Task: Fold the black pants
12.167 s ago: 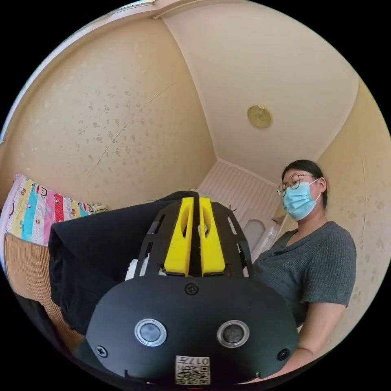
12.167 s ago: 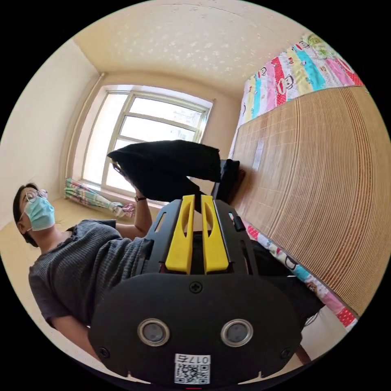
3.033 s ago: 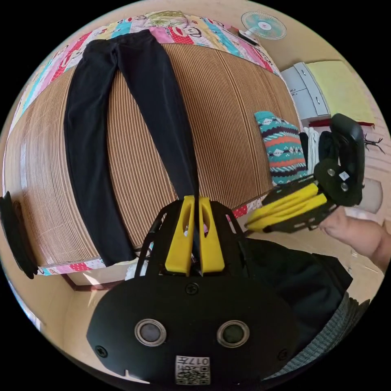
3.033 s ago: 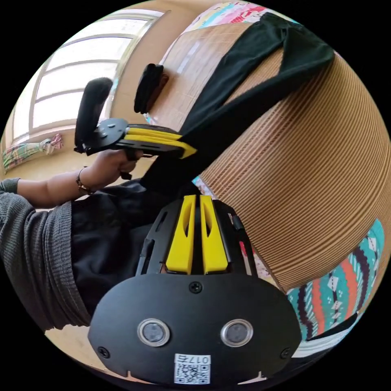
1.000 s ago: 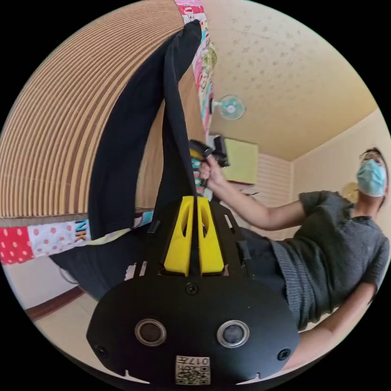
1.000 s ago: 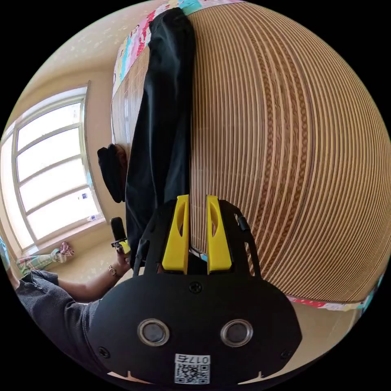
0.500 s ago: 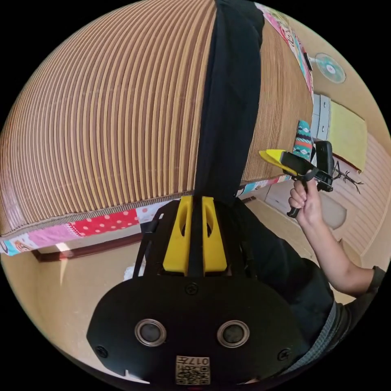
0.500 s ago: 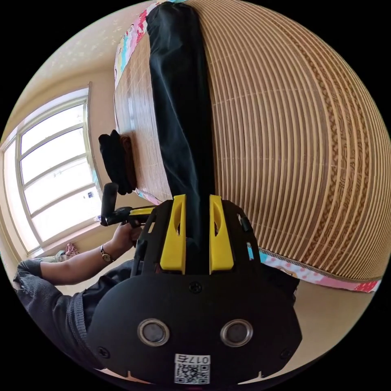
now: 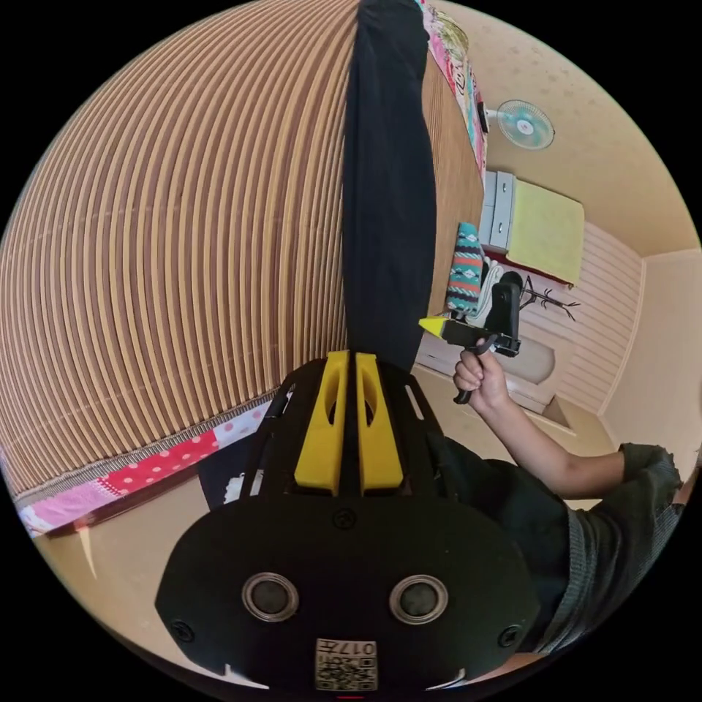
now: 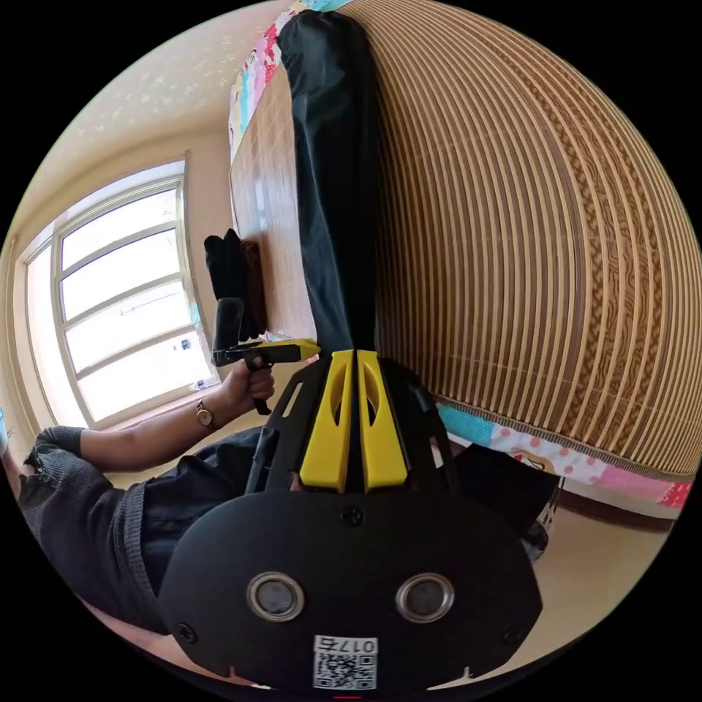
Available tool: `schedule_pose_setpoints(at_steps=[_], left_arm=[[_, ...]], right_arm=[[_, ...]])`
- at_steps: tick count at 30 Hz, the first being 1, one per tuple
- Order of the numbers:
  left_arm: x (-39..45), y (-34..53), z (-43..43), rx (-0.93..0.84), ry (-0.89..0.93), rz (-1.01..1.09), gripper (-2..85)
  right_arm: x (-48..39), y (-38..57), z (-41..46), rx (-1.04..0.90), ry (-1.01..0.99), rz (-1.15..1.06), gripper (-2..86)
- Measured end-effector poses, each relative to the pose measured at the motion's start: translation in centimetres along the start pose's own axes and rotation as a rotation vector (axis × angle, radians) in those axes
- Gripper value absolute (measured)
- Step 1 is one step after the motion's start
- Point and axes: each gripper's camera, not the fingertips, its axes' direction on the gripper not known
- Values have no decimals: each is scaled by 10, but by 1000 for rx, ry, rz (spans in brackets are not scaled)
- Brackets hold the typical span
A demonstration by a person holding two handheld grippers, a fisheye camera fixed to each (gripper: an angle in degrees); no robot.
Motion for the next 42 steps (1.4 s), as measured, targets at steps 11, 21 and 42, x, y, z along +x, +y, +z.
schedule_pose_setpoints(at_steps=[11,21,42], left_arm=[[34,-20,-34,88,-61,-81,55],[43,-159,-81,168,117,7,112],[105,-144,-62,269,506,253,12]], right_arm=[[26,-12,-45,110,-64,54,77],[82,-133,-98,181,-288,29,130],[63,-114,-100,222,-688,-331,27]])
